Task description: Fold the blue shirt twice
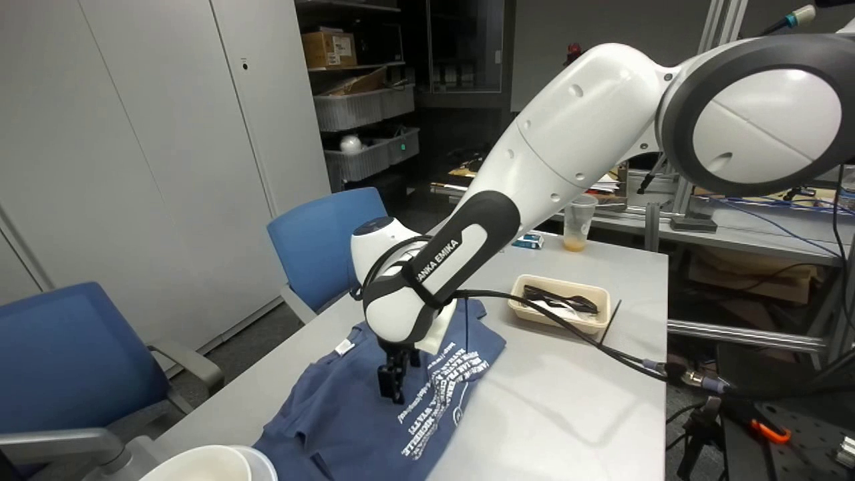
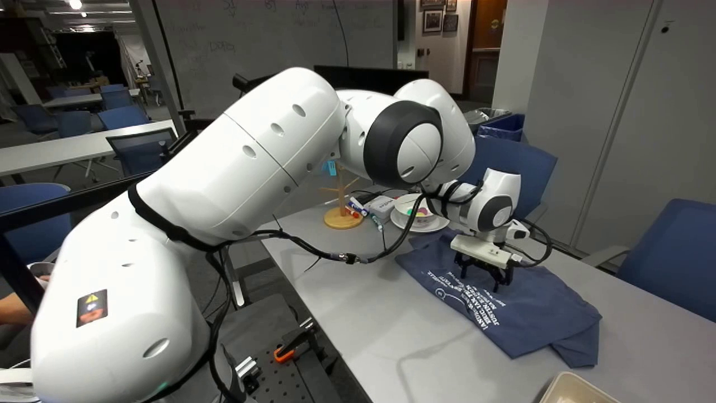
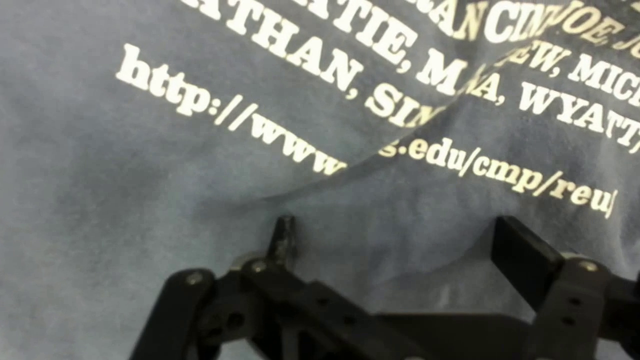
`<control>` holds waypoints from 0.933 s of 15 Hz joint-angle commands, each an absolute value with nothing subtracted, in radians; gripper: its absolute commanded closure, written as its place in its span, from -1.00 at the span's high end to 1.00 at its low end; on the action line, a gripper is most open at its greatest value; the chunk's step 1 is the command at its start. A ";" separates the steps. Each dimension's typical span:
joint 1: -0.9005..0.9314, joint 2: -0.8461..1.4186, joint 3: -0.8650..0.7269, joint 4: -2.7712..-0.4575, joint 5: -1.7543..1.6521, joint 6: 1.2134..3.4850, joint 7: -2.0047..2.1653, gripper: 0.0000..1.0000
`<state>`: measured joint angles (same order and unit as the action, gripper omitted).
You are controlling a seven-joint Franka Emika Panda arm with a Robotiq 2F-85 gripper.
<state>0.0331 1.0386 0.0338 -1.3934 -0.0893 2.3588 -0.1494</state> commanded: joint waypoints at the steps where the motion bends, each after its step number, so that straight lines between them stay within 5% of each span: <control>1: 0.046 1.075 0.019 -1.358 -0.099 2.352 -0.132 1.00; 14: 0.072 0.959 0.012 -1.649 -0.106 2.443 -0.068 1.00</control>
<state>0.0465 1.0099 0.0306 -1.5210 -0.0907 2.3951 -0.1059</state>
